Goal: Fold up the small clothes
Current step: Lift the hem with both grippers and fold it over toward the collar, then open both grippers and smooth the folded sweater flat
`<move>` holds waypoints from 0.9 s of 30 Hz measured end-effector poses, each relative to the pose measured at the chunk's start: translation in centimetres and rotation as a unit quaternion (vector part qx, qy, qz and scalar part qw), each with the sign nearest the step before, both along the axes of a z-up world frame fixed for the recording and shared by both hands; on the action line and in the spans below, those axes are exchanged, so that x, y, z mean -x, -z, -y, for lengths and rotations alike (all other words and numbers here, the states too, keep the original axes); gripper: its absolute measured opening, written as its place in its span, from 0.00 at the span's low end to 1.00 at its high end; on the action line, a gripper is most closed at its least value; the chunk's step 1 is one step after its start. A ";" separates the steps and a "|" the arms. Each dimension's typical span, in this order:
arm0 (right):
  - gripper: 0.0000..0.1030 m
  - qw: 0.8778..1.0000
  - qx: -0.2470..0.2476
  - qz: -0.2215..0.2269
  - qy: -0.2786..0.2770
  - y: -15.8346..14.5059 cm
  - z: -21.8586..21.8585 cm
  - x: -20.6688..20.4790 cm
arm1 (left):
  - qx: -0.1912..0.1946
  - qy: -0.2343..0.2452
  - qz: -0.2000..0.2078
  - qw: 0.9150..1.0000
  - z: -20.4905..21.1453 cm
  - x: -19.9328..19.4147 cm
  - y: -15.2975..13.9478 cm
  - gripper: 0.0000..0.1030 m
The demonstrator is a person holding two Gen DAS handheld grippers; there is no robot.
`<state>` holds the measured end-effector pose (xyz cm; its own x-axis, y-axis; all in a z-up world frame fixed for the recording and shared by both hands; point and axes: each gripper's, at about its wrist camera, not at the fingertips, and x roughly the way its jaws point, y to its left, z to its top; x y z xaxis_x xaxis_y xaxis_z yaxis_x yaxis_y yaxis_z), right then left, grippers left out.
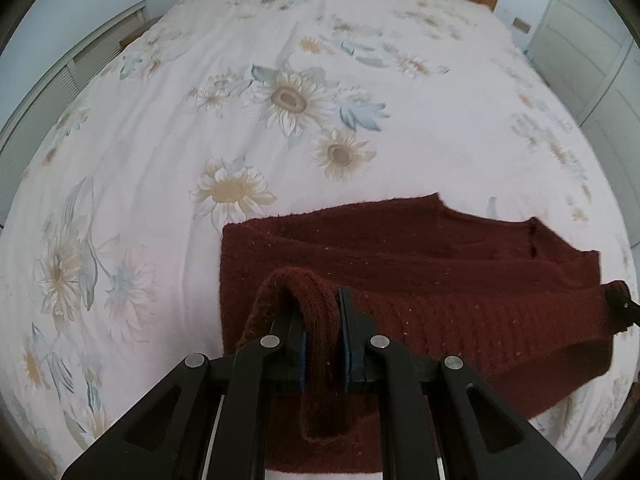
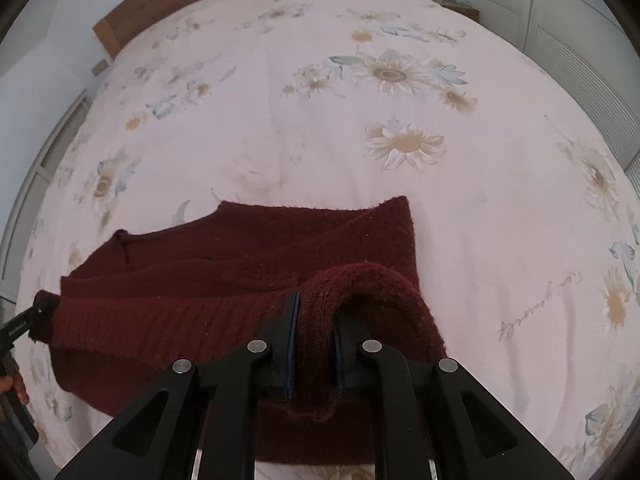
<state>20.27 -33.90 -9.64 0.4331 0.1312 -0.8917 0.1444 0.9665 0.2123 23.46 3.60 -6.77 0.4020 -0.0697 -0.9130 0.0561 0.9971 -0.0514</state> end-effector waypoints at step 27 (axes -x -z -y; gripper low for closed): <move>1.00 0.991 0.075 0.067 -0.091 -0.8 -7.8 3.1 | -0.014 0.052 0.035 0.998 4.7 3.4 -0.4 0.99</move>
<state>17.15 -26.12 -8.80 0.5305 0.0881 -0.8431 -0.0558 0.9961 0.0690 20.10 -1.10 -6.37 0.4576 -0.0901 -0.8846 0.1622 0.9866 -0.0166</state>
